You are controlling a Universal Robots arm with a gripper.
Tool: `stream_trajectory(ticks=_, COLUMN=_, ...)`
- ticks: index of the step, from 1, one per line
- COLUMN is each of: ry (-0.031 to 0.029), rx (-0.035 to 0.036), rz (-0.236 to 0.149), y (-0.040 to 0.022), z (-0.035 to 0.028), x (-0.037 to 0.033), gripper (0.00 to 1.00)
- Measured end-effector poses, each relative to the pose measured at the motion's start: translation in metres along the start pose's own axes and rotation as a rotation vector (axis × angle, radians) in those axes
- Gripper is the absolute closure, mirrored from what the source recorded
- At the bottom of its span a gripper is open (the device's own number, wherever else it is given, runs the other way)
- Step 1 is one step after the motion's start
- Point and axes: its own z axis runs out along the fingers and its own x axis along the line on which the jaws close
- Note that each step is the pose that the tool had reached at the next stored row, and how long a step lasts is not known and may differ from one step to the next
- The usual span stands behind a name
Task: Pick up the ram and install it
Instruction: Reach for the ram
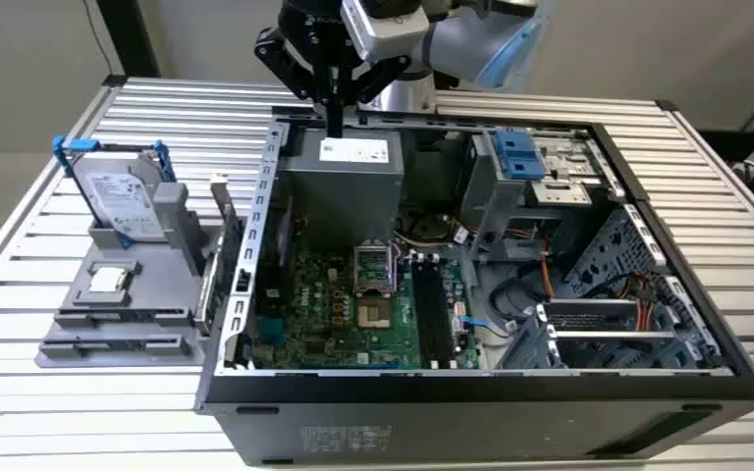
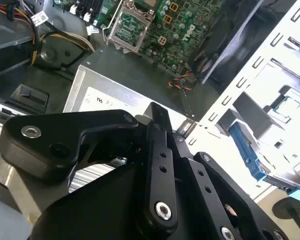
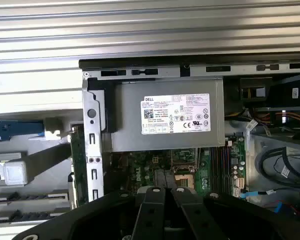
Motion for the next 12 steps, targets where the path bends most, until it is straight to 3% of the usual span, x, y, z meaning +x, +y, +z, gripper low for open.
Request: stream_trajectory(ticks=12, ry=0.0, rx=0.0001, rz=0.0, y=-0.0002, z=-0.0001, x=0.0031, gripper=1.0)
